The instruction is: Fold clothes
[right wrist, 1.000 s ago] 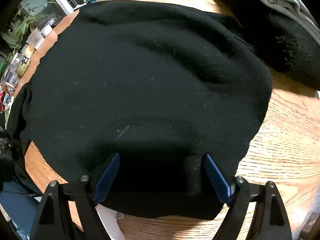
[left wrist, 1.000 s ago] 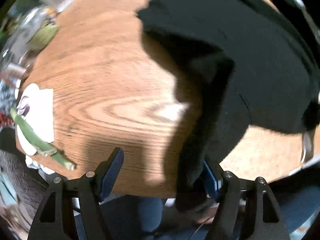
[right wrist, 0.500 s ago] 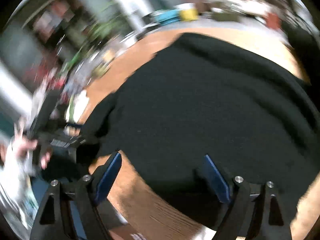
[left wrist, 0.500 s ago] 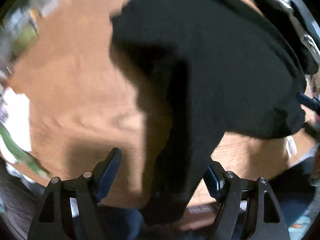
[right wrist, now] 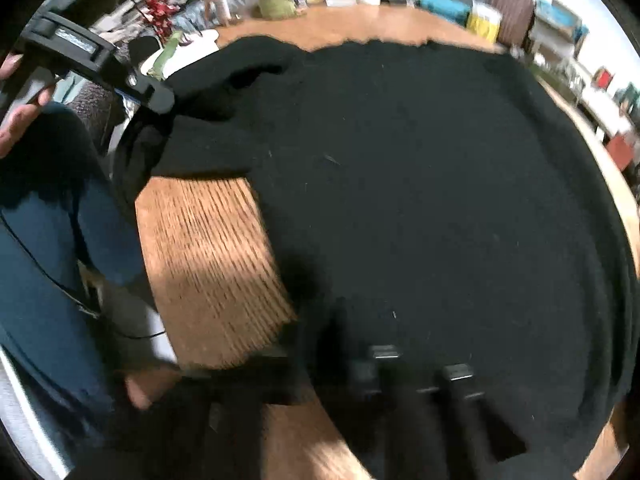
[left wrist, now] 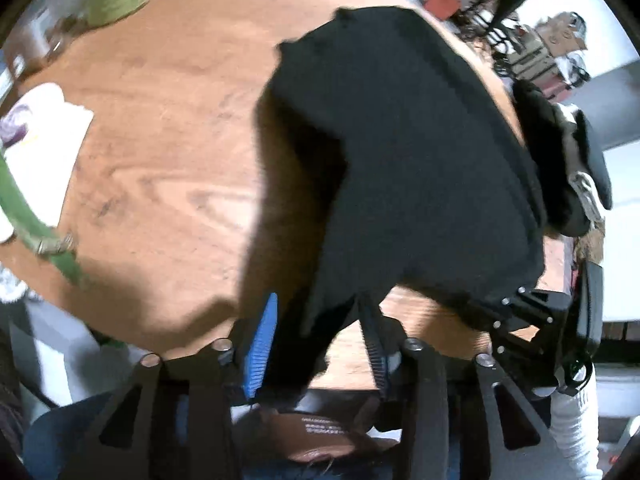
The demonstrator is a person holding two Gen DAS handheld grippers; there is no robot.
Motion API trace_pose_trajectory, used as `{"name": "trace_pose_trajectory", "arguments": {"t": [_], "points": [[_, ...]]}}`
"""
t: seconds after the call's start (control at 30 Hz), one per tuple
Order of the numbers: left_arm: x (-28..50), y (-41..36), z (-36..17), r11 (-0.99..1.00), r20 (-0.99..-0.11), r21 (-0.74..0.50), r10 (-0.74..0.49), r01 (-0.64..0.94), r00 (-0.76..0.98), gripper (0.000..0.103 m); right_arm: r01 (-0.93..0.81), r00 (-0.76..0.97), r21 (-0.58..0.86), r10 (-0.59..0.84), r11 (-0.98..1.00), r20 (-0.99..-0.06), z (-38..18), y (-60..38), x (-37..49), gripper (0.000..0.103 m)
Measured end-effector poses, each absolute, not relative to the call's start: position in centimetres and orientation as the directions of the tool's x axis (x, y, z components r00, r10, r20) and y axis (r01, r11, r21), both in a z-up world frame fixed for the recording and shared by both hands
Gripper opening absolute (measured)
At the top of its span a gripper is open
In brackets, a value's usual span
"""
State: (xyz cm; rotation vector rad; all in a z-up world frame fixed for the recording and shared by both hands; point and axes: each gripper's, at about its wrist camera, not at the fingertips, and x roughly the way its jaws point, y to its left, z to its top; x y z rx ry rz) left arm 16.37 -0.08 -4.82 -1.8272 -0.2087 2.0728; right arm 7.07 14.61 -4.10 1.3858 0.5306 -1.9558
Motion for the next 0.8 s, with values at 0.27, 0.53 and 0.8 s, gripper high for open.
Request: {"name": "trace_pose_trajectory", "arguments": {"t": [0.27,0.53,0.8], "points": [[15.1,5.8,-8.2,-0.922,-0.959,-0.261,0.283,-0.287,-0.035,0.067,0.679,-0.148,0.094,-0.262,-0.728,-0.954,-3.8,18.9,7.5,0.025],[17.2,3.3,-9.5,-0.940,-0.978,-0.185,0.204,-0.285,-0.038,0.038,0.469,-0.199,0.175,-0.297,-0.866,-0.934,-4.2,23.0,6.0,0.067],[19.1,-1.8,-9.4,-0.964,-0.985,-0.144,0.161,-0.225,-0.056,0.056,0.356,-0.205,0.131,-0.214,-0.925,-0.955,-5.2,25.4,4.8,0.045]]}}
